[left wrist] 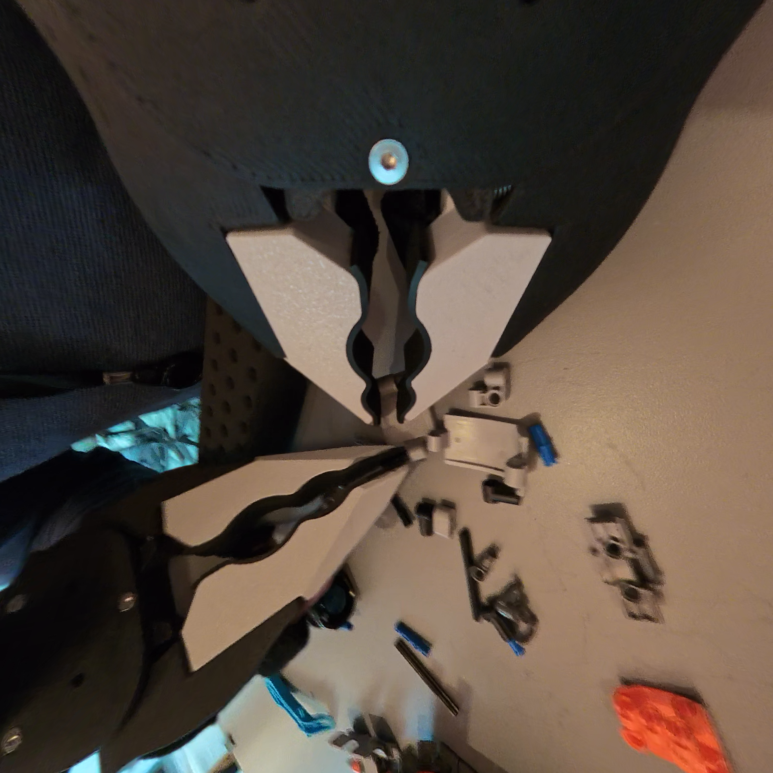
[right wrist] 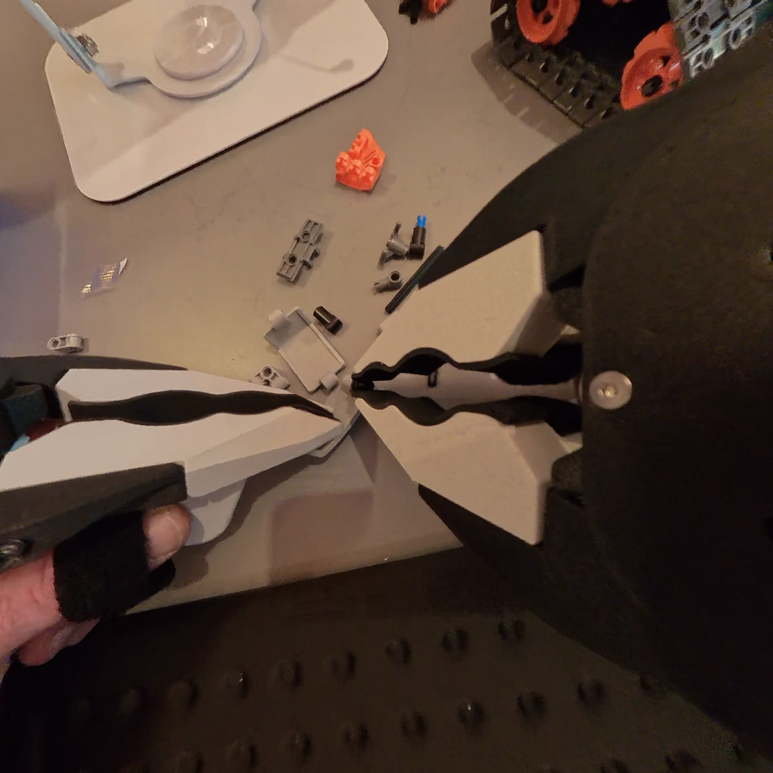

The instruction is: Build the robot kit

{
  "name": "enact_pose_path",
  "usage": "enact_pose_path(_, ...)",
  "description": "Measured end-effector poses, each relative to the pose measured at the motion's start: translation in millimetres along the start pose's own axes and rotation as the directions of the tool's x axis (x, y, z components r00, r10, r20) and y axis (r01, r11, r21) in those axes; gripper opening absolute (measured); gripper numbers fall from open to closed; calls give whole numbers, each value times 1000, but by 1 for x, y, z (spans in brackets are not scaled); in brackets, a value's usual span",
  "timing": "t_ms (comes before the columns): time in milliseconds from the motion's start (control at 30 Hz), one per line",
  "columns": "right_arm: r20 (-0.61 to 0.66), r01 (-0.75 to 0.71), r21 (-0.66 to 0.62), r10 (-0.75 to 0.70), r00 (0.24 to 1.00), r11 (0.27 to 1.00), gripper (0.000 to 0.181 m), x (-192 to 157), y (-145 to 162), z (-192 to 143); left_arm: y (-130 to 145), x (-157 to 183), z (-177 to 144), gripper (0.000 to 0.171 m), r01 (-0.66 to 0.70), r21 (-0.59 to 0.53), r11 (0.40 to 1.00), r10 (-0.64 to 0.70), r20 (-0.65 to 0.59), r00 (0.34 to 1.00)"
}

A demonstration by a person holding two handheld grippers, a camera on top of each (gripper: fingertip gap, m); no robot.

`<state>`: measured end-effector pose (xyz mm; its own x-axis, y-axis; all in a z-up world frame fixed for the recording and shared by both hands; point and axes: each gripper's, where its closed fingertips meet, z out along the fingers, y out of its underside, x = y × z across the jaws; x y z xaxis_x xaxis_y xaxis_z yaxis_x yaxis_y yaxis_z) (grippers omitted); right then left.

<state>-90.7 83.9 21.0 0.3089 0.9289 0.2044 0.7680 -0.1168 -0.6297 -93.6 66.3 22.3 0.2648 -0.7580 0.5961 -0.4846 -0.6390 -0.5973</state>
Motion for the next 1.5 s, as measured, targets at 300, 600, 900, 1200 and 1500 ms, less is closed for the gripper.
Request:
enact_pose_path(300,-33,16,56,-14,999,998,1,-4,-5,6,5,7,0,3,-55,-24,998,55,3,998)
enact_pose_path(600,191,-26,150,-3,982,988,2,-16,-14,-9,27,-4,-33,32,-103,-71,992,119,265,957)
enact_pose_path(900,255,1,138,-37,966,990,1,-21,-15,-2,28,-4,-14,6,-104,-150,983,144,290,946)
enact_pose_path(1200,339,-40,213,-35,940,976,1,-29,-22,-15,20,3,-8,5,-320,-145,936,350,296,889)
enact_pose_path(1500,366,-42,225,-44,930,973,2,-31,-18,-16,12,16,-10,5,-514,-96,852,515,323,794)
